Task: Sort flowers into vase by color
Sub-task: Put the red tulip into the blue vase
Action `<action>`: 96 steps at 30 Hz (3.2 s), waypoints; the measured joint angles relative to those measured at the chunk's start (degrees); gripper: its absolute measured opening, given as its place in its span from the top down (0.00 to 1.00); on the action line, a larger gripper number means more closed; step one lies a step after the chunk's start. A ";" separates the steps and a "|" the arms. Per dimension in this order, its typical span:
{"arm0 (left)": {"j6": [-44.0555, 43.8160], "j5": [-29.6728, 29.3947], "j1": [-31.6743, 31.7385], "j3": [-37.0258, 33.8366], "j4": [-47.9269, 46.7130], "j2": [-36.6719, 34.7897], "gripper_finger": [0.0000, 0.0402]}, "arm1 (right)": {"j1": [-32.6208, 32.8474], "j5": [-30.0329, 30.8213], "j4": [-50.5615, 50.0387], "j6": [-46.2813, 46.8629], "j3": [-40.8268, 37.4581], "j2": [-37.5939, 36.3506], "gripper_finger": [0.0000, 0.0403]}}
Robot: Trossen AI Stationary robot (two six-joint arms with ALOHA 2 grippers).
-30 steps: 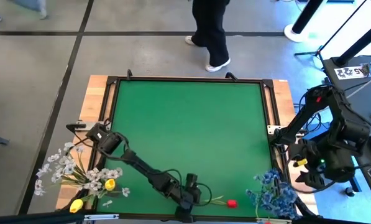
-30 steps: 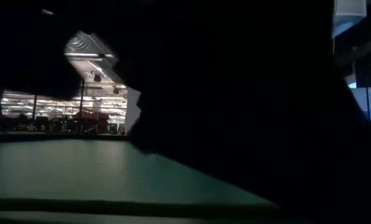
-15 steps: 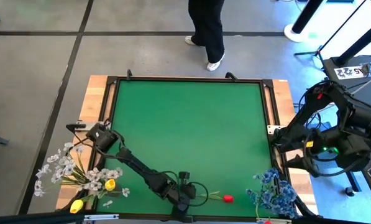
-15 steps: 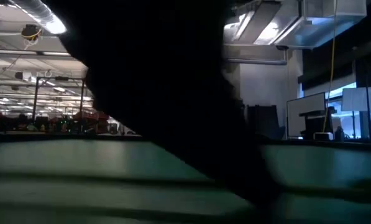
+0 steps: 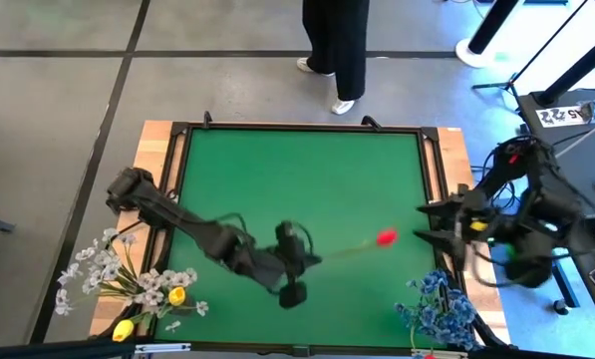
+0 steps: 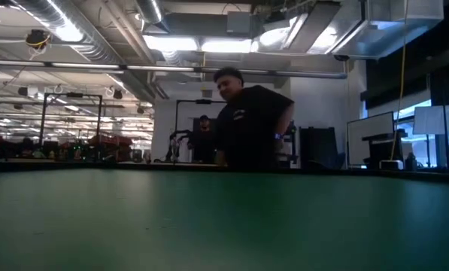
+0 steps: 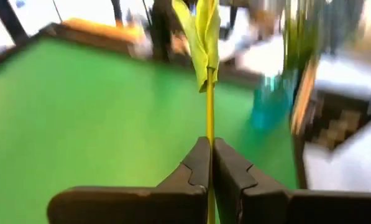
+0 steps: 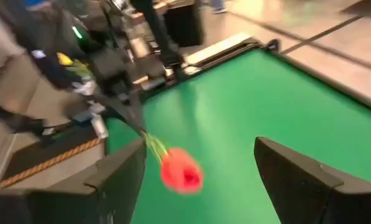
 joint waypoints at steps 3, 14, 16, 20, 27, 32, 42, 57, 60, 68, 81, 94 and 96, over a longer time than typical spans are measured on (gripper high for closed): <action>1.16 -1.14 1.75 0.00 7.41 -3.44 1.00 | -4.55 -1.12 6.35 -8.17 -0.80 0.76 0.26; 13.46 4.55 4.37 0.04 37.61 -6.31 1.00 | -19.96 -5.56 47.98 -42.81 -0.92 3.20 0.26; 13.71 4.39 4.42 0.04 37.94 -6.31 1.00 | -21.58 -9.08 57.20 -49.86 -0.91 3.31 0.26; 13.63 4.33 4.45 0.04 38.21 -6.29 1.00 | -24.05 -15.62 69.27 -57.97 -0.88 3.94 0.27; 13.55 4.65 4.42 0.04 39.18 -6.29 1.00 | -27.42 -16.21 73.85 -59.12 -0.90 5.61 0.43; 13.41 4.77 4.42 0.04 38.50 -6.29 0.98 | -28.65 -17.01 74.98 -59.10 -0.90 6.48 0.68; 10.31 7.21 3.50 0.04 28.95 -12.59 0.71 | -28.53 -21.32 67.54 -59.17 -0.72 2.84 0.96; 7.34 8.71 -4.17 0.07 18.75 -20.33 0.57 | -20.42 -51.76 32.16 -54.97 0.70 -14.72 0.98; 8.39 8.27 -4.56 0.07 18.70 -19.60 0.57 | -18.48 -52.97 30.92 -55.32 0.70 -17.23 0.99; 8.47 4.28 -3.02 0.06 19.73 -19.57 0.57 | -16.94 -52.11 24.81 -57.48 0.70 -23.79 0.99; 3.05 2.28 -0.39 0.08 25.82 -17.12 0.57 | -16.94 -46.63 20.74 -49.47 -9.55 -30.83 0.99; 5.46 1.88 3.68 0.08 29.57 -14.03 0.57 | -16.90 -58.44 51.34 -44.22 -31.12 -30.81 1.00; 5.49 1.88 4.30 0.07 29.47 -14.03 0.57 | -16.90 -58.46 51.31 -43.79 -32.04 -30.81 1.00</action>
